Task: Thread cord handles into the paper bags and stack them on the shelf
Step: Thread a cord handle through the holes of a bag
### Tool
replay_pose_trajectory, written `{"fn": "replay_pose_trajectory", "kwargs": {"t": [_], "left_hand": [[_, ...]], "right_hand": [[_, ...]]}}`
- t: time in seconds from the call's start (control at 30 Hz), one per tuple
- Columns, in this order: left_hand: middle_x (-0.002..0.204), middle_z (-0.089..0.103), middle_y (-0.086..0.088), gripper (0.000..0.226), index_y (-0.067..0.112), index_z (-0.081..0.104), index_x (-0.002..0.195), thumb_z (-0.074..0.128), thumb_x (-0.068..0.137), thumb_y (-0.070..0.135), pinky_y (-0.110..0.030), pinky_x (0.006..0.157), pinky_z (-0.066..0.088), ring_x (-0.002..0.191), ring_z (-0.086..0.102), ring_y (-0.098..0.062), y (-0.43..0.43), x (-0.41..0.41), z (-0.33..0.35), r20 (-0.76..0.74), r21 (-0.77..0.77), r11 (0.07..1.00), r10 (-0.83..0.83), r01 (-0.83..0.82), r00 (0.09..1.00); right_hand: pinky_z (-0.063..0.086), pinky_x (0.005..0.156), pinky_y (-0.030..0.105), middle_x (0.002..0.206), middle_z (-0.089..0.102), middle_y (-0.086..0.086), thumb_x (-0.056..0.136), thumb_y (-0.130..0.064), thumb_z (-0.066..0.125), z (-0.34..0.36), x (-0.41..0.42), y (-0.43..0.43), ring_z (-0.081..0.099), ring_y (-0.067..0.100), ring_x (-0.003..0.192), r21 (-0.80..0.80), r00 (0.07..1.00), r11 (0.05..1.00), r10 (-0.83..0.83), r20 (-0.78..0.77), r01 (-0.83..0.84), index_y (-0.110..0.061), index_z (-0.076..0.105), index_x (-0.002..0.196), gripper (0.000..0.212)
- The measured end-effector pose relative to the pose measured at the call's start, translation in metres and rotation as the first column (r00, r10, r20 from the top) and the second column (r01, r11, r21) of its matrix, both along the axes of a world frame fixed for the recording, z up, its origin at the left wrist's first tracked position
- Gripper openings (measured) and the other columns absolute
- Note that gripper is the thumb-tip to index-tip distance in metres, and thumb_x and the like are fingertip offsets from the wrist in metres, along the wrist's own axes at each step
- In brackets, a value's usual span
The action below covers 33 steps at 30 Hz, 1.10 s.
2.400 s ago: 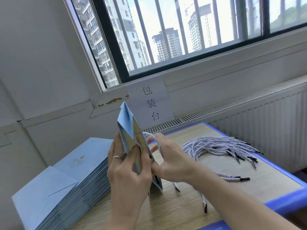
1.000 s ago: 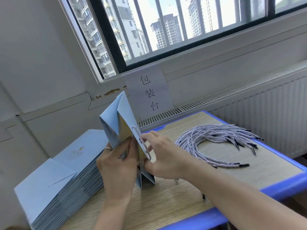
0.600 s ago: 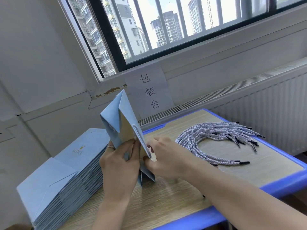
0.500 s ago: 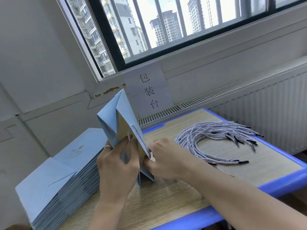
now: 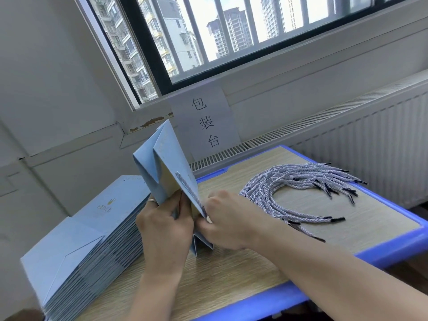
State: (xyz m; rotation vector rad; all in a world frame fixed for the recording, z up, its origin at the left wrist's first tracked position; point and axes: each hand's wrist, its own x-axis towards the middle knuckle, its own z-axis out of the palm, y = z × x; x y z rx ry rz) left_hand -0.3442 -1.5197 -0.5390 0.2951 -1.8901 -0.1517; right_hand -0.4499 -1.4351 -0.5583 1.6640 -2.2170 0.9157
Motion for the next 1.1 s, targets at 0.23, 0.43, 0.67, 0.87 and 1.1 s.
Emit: {"fn": "replay_pose_trajectory", "kwargs": {"t": [0.23,0.43,0.67,0.87,1.1], "left_hand": [[0.050,0.021,0.020,0.052,0.025,0.041,0.054,0.072,0.079,-0.007,-0.012,0.048,0.023,0.045,0.022,-0.001,0.0009,0.0018,-0.0016,0.041,0.029,0.999,-0.023,0.022,0.999],[0.051,0.022,0.017,0.052,0.031,0.036,0.054,0.069,0.081,0.002,-0.013,0.048,0.022,0.044,0.024,-0.001,-0.0030,0.0005,-0.0071,0.060,0.062,0.997,-0.059,0.055,0.996],[0.049,0.023,0.015,0.041,0.018,0.050,0.046,0.070,0.079,0.003,-0.009,0.050,0.025,0.042,0.027,-0.001,-0.0054,0.0007,-0.0093,0.051,0.056,0.998,-0.037,0.034,0.998],[0.048,0.025,0.014,0.047,0.022,0.049,0.048,0.075,0.080,-0.002,-0.009,0.051,0.026,0.048,0.037,-0.002,-0.0058,0.0010,-0.0094,0.065,0.101,0.995,-0.030,0.023,0.997],[0.050,0.025,0.012,0.030,0.014,0.056,0.050,0.064,0.079,0.015,-0.010,0.052,0.024,0.046,0.025,-0.002,-0.0073,0.0027,-0.0090,0.072,0.078,0.997,0.012,-0.018,0.997]], "right_hand": [[0.055,0.062,0.045,0.073,0.055,0.013,0.083,-0.036,0.048,0.0011,0.0003,0.0015,0.057,0.032,0.065,-0.004,1.000,1.000,0.009,0.012,-0.009,-0.008,0.054,0.064,0.035],[0.053,0.060,0.047,0.070,0.053,0.013,0.082,-0.035,0.048,0.0019,0.0001,0.0027,0.055,0.032,0.063,-0.015,1.000,1.000,0.009,0.028,-0.009,-0.007,0.048,0.060,0.035],[0.053,0.062,0.047,0.072,0.055,0.013,0.083,-0.036,0.049,0.0006,0.0003,0.0018,0.056,0.033,0.066,-0.024,1.000,1.000,0.007,0.030,-0.006,-0.008,0.052,0.063,0.035],[0.053,0.063,0.046,0.071,0.055,0.012,0.083,-0.037,0.050,0.0010,0.0002,0.0016,0.056,0.034,0.067,-0.027,0.999,1.000,0.004,0.043,-0.003,-0.010,0.052,0.063,0.034],[0.053,0.062,0.047,0.069,0.055,0.013,0.080,-0.041,0.048,-0.0018,-0.0020,-0.0003,0.056,0.034,0.065,-0.043,0.999,0.999,0.000,0.034,0.002,-0.009,0.052,0.062,0.037]]}}
